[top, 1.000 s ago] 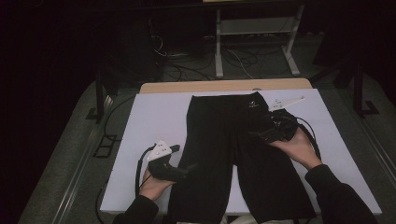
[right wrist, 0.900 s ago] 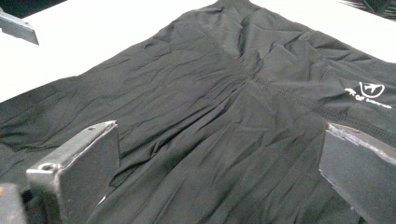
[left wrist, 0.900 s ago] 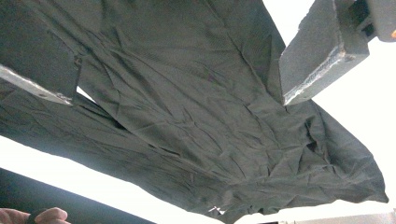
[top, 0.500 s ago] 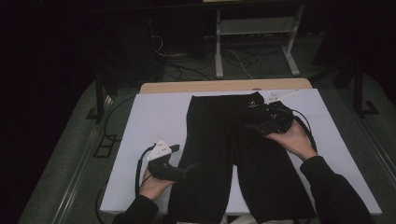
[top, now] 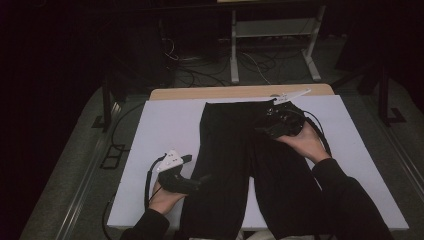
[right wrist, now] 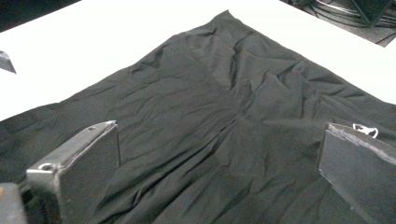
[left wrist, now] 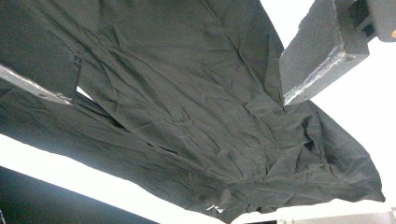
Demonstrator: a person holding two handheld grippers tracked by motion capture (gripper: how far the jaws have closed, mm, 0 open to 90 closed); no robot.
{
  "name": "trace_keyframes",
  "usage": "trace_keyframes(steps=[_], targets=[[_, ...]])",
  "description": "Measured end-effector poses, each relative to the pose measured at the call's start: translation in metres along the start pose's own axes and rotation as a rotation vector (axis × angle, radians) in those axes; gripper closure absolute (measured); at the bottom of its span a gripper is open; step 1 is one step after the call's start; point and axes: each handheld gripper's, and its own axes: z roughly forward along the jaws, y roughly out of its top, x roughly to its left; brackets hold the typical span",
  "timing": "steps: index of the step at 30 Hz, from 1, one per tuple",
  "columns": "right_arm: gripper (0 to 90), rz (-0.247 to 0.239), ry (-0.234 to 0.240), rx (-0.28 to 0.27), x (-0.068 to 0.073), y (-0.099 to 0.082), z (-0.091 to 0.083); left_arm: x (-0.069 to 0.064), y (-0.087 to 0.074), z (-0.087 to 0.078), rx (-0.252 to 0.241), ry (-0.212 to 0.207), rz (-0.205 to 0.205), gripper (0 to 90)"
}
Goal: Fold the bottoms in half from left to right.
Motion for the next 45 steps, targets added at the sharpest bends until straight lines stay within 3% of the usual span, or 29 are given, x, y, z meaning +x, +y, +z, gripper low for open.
trace_keyframes(steps=[25,45], targets=[[0.0,0.005,-0.004,0.000,0.002,0.037,0.030,0.001,0.000,-0.001,-0.005,-0.002,-0.002,0.0],[0.0,0.007,0.023,-0.044,0.002,0.080,0.054,0.000,0.000,-0.003,-0.012,-0.007,-0.006,0.0]])
